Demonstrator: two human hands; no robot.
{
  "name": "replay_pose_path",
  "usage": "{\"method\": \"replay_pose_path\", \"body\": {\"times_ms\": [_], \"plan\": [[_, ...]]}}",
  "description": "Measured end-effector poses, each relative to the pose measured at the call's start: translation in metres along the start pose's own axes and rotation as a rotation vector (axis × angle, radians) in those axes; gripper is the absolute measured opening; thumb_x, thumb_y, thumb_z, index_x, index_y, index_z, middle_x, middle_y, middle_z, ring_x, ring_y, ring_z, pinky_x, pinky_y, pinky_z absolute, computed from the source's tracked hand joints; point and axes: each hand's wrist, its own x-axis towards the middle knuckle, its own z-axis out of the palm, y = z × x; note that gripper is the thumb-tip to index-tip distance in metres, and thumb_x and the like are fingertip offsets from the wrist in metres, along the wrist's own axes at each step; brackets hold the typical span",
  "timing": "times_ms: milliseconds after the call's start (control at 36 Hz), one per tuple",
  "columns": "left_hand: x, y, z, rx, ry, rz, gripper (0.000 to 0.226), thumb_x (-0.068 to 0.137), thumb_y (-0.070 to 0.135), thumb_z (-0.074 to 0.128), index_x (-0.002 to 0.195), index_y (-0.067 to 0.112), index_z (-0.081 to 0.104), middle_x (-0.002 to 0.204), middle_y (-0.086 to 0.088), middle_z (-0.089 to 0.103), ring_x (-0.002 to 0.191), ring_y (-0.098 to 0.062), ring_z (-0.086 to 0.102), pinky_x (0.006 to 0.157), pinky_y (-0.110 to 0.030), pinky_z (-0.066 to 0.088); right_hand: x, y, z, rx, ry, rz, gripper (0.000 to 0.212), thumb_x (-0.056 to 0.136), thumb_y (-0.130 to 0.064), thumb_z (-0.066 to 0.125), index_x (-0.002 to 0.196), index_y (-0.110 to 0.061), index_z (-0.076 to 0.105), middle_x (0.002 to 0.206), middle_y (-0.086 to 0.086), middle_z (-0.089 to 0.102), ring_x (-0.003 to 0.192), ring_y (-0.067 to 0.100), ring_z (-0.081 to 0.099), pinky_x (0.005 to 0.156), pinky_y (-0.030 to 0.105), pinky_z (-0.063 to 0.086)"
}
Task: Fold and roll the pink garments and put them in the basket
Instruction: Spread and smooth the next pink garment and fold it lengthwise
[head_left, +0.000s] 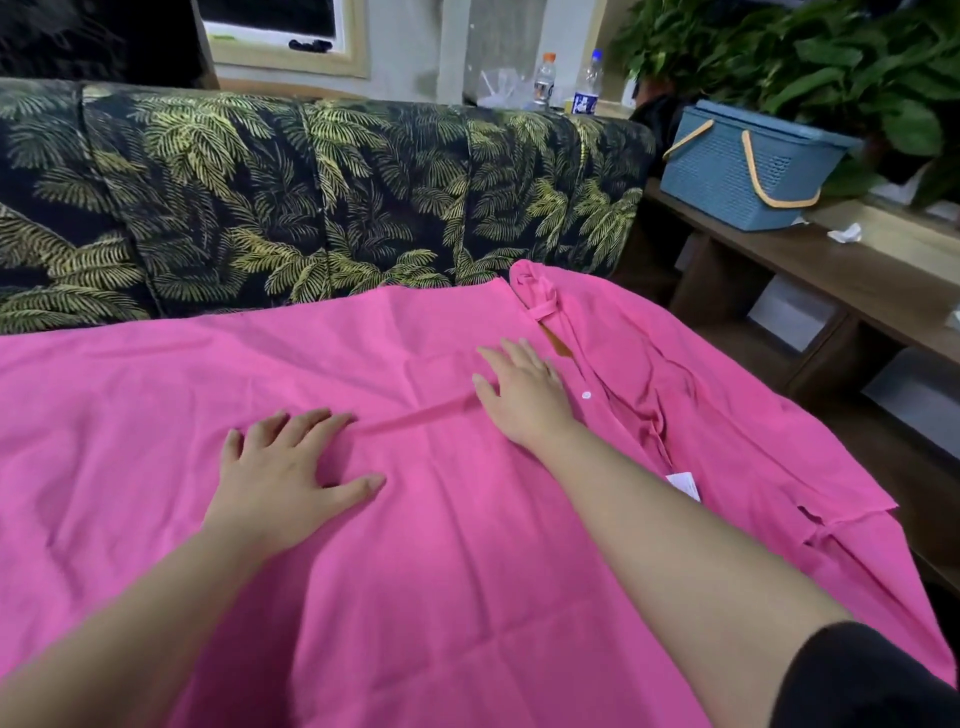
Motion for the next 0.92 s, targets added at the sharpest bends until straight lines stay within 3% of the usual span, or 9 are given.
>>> {"method": "replay_pose_path", "body": {"times_ms": [56, 139, 306, 417, 500, 583, 639, 778, 917], "plan": [[0.0, 0.0, 0.002, -0.009, 0.022, 0.001, 0.098, 0.06, 0.095, 0.009, 0.142, 0.048, 0.032, 0.149, 0.018, 0.035, 0.139, -0.024, 0.028, 0.112, -0.05, 0.018, 0.017, 0.002, 0.005, -0.035, -0.128, 0.032, 0.053, 0.1, -0.052, 0.029, 0.15, -0.034, 0.027, 0.16, 0.004, 0.017, 0.148, 0.028, 0.009, 0.119, 0.049, 0.004], [-0.001, -0.002, 0.007, 0.007, 0.034, 0.004, 0.087, 0.07, 0.084, 0.006, 0.146, 0.047, 0.023, 0.154, 0.015, 0.028, 0.143, -0.023, 0.022, 0.112, -0.05, 0.017, 0.037, 0.007, 0.009, -0.075, -0.241, 0.131, 0.06, 0.095, -0.065, 0.024, 0.15, -0.044, 0.015, 0.162, 0.001, 0.002, 0.147, 0.035, -0.002, 0.118, 0.052, -0.002], [-0.001, -0.005, 0.01, 0.023, 0.01, -0.026, 0.081, 0.079, 0.074, 0.001, 0.151, 0.039, 0.011, 0.158, 0.006, 0.021, 0.146, -0.03, 0.013, 0.112, -0.055, 0.016, 0.076, 0.017, 0.006, -0.098, -0.281, 0.229, 0.074, 0.084, -0.08, 0.027, 0.149, -0.049, 0.011, 0.162, 0.002, -0.002, 0.146, 0.038, -0.007, 0.116, 0.054, -0.004], [-0.001, -0.005, 0.011, 0.016, 0.004, -0.049, 0.08, 0.076, 0.073, -0.004, 0.15, 0.043, 0.001, 0.16, 0.007, 0.013, 0.148, -0.028, 0.004, 0.114, -0.053, 0.009, 0.098, 0.024, 0.003, -0.086, -0.288, 0.282, 0.078, 0.083, -0.082, 0.028, 0.15, -0.047, 0.01, 0.162, 0.002, -0.006, 0.147, 0.037, -0.007, 0.116, 0.052, -0.003], [-0.002, -0.005, 0.009, 0.024, -0.001, -0.029, 0.073, 0.081, 0.07, -0.001, 0.149, 0.048, 0.015, 0.158, 0.004, 0.023, 0.147, -0.03, 0.012, 0.112, -0.055, 0.013, 0.11, 0.025, 0.004, -0.108, -0.279, 0.298, 0.077, 0.086, -0.079, 0.023, 0.152, -0.042, 0.008, 0.162, 0.003, -0.007, 0.147, 0.035, -0.005, 0.117, 0.05, -0.002], [0.004, -0.005, 0.005, -0.049, 0.04, -0.043, 0.063, 0.087, 0.066, 0.009, 0.137, 0.048, 0.044, 0.145, 0.004, 0.044, 0.137, -0.03, 0.033, 0.107, -0.056, 0.025, 0.122, 0.023, 0.005, -0.174, -0.256, 0.285, 0.074, 0.091, -0.073, 0.02, 0.154, -0.034, 0.009, 0.162, 0.007, -0.001, 0.148, 0.032, 0.001, 0.118, 0.047, 0.001], [0.018, -0.006, 0.001, -0.117, 0.075, -0.081, 0.063, 0.084, 0.067, 0.012, 0.128, 0.049, 0.052, 0.137, 0.007, 0.05, 0.13, -0.027, 0.039, 0.103, -0.053, 0.029, 0.13, 0.021, 0.005, -0.242, -0.232, 0.285, 0.072, 0.094, -0.069, 0.021, 0.154, -0.029, 0.015, 0.161, 0.009, 0.008, 0.147, 0.032, 0.005, 0.117, 0.046, 0.005], [0.071, -0.015, -0.004, -0.073, -0.035, -0.121, 0.085, 0.063, 0.084, 0.008, 0.139, 0.054, 0.031, 0.154, 0.011, 0.026, 0.144, -0.021, 0.016, 0.113, -0.046, 0.015, 0.151, 0.017, 0.01, -0.382, -0.114, 0.319, 0.06, 0.098, -0.059, 0.026, 0.142, -0.023, 0.044, 0.151, 0.009, 0.033, 0.139, 0.029, 0.021, 0.109, 0.042, 0.018], [0.109, -0.025, -0.01, -0.052, -0.141, -0.151, 0.086, 0.066, 0.092, 0.023, 0.144, 0.055, 0.018, 0.16, 0.012, 0.009, 0.148, -0.024, 0.001, 0.116, -0.047, 0.005, 0.174, 0.024, 0.019, -0.302, -0.038, 0.324, 0.053, 0.101, -0.048, 0.03, 0.139, -0.014, 0.044, 0.147, 0.014, 0.037, 0.136, 0.032, 0.023, 0.11, 0.043, 0.02]]}}
